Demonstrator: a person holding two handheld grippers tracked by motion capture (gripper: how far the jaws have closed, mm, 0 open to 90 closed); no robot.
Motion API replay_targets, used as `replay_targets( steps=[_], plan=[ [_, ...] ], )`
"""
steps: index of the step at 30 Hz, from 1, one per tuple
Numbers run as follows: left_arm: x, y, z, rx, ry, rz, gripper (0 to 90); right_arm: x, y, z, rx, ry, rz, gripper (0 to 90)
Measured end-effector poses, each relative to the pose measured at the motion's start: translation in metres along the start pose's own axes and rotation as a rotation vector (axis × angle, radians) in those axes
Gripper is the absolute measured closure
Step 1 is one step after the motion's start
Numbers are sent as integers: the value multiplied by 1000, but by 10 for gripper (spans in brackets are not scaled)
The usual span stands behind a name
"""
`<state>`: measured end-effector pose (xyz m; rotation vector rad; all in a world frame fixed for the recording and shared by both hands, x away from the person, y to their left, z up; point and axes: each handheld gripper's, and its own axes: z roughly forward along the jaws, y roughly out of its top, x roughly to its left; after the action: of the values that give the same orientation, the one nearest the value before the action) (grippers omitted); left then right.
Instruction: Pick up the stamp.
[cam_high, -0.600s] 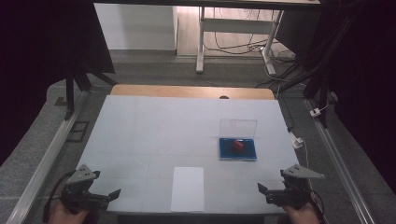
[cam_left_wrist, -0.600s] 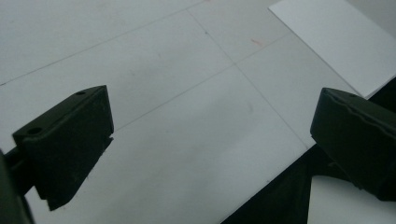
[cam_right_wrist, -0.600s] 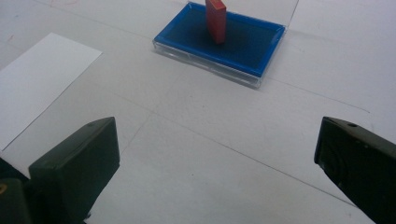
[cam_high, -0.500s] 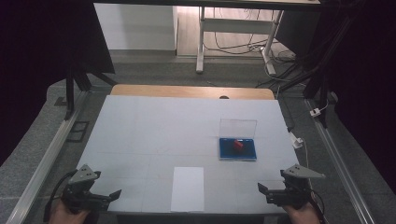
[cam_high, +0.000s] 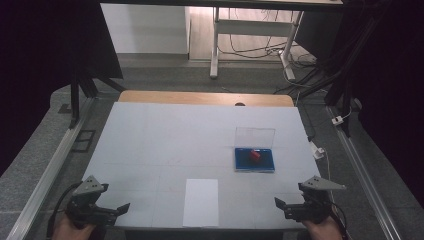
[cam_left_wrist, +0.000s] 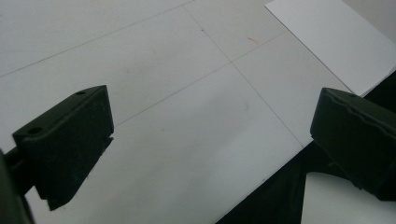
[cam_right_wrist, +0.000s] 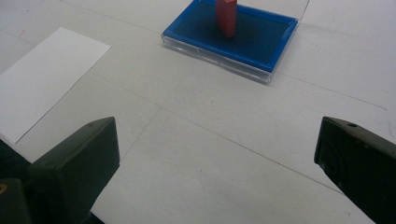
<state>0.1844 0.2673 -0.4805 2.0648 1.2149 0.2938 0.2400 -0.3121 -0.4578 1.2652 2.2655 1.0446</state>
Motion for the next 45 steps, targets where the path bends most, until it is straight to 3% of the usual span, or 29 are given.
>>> replay_targets(
  steps=[8,15,20,31,45],
  plan=[
    [0,-1,-1,-6,-9,5,14,2,1,1,14,13,-25,3],
    [1,0,-1,-7,-18,-1,10,3,6,1,-21,41,-35,3],
    [3,-1,-1,-12,-29,-13,7,6,10,5,-15,50,-39,2],
    [3,0,1,7,-33,-12,1,11,21,13,-24,19,-98,2],
    [4,0,1,8,-43,-14,1,7,34,35,-14,31,-93,2]
  ],
)
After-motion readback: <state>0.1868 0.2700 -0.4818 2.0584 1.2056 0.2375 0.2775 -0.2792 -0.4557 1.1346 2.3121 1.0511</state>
